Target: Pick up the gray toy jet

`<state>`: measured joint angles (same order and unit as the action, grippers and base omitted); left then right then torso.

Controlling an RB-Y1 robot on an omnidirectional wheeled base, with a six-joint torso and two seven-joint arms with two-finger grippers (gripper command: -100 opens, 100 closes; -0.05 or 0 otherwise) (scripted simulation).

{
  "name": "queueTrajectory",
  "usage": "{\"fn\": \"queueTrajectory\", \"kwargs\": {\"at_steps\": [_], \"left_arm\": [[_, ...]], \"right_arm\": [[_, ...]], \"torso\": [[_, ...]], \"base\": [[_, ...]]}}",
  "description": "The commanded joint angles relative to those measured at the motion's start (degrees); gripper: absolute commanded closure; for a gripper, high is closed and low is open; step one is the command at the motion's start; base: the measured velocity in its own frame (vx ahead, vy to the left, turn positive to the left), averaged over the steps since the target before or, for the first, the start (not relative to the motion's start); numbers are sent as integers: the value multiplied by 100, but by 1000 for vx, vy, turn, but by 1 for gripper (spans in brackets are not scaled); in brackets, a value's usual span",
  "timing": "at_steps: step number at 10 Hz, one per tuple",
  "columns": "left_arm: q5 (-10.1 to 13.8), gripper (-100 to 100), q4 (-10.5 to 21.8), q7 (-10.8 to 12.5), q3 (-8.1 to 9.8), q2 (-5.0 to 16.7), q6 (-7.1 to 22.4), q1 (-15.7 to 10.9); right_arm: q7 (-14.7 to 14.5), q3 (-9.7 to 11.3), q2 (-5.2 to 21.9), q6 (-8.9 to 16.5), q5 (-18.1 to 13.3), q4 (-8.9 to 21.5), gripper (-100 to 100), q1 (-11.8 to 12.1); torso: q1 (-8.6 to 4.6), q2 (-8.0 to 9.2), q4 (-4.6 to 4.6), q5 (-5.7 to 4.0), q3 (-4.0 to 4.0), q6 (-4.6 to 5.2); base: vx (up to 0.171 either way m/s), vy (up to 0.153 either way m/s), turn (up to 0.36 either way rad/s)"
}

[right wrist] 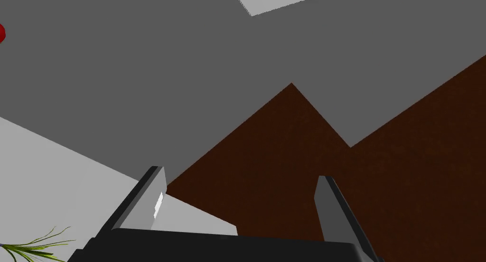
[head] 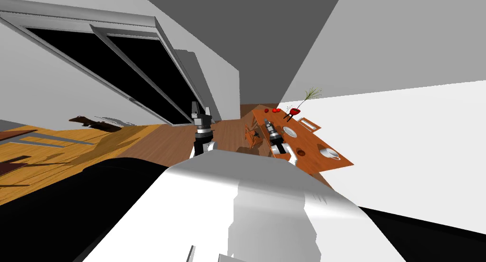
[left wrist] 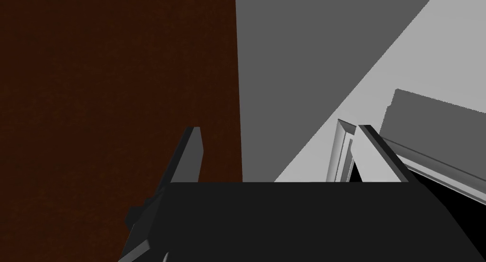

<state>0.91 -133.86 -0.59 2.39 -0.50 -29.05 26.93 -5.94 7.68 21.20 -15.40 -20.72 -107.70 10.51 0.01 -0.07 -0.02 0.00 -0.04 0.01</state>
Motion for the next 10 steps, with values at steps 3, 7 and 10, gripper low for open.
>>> {"fn": "queueTrajectory", "kwargs": {"at_steps": [3, 7, 10], "left_arm": [[0, 0, 0, 0, 0, 0, 0, 0], [0, 0, 0, 0, 0, 0, 0, 0], [0, 0, 0, 0, 0, 0, 0, 0]], "right_arm": [[-73, 64, 133, 79, -349, 465, -100, -210], [-182, 184, 482, 318, -1022, 1308, -100, -543], [-258, 262, 720, 491, -1465, 1853, -100, -717]], "torso": [[1, 3, 1, 0, 2, 1], [0, 9, 2, 0, 5, 0], [1, 12, 3, 0, 7, 4]], "base": [[2, -6, 88], [-12, -6, 154], [-19, 1, 99]]}}
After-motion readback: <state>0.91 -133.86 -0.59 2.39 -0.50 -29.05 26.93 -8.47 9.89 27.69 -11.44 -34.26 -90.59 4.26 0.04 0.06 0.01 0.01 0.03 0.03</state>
